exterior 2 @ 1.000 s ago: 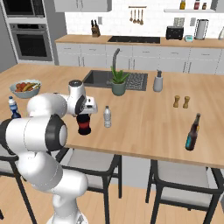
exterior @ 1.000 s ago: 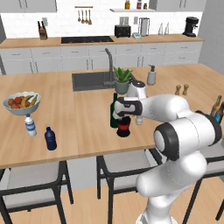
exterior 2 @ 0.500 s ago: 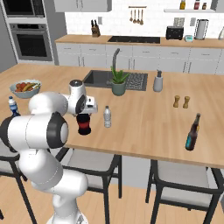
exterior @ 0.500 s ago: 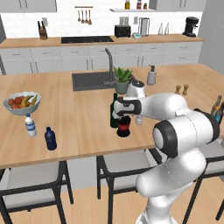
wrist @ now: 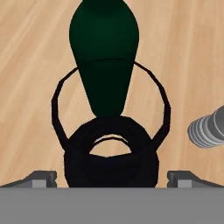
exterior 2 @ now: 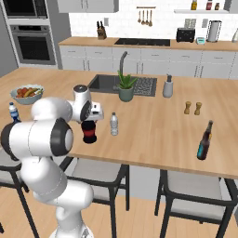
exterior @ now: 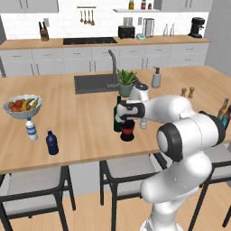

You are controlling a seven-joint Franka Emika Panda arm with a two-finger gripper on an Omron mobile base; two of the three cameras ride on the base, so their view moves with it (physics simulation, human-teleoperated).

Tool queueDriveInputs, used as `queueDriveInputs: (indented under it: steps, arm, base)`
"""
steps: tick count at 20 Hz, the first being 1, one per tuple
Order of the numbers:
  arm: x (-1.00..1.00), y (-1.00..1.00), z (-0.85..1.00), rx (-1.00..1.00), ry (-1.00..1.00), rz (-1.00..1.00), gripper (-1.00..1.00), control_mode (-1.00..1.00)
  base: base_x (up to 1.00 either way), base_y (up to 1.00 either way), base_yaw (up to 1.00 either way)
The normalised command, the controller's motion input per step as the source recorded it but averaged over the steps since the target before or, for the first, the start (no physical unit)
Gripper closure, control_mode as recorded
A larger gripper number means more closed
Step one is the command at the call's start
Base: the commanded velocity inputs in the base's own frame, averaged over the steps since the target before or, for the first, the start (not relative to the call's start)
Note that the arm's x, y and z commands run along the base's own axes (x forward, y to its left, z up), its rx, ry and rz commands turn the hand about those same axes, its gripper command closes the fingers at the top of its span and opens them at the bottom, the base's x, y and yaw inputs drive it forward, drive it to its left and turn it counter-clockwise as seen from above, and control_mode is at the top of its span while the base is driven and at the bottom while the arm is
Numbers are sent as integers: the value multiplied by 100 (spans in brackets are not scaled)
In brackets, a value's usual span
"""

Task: Move the plastic bottles in the middle to the plastics group, and the glass bottles in the middle to the glass group.

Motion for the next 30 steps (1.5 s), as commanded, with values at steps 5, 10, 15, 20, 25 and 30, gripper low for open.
queueDriveInputs:
  steps: [5, 10, 15, 20, 25, 30]
  arm:
    - [11, 1, 0, 0, 0, 0, -100, -100]
    - [8, 0, 0, 0, 0, 0, -100, -100]
    - [8, 2, 0, 0, 0, 0, -100, -100]
    - [0, 0, 2, 0, -1, 0, -100, -100]
    - [0, 0, 2, 0, -3, 0, -100, -100]
    - [0, 0, 10, 0, -11, 0, -100, -100]
  base:
    - [0, 0, 0]
    - [0, 0, 0]
    - [0, 0, 0]
    - [0, 0, 0]
    - [0, 0, 0]
    - [0, 0, 0]
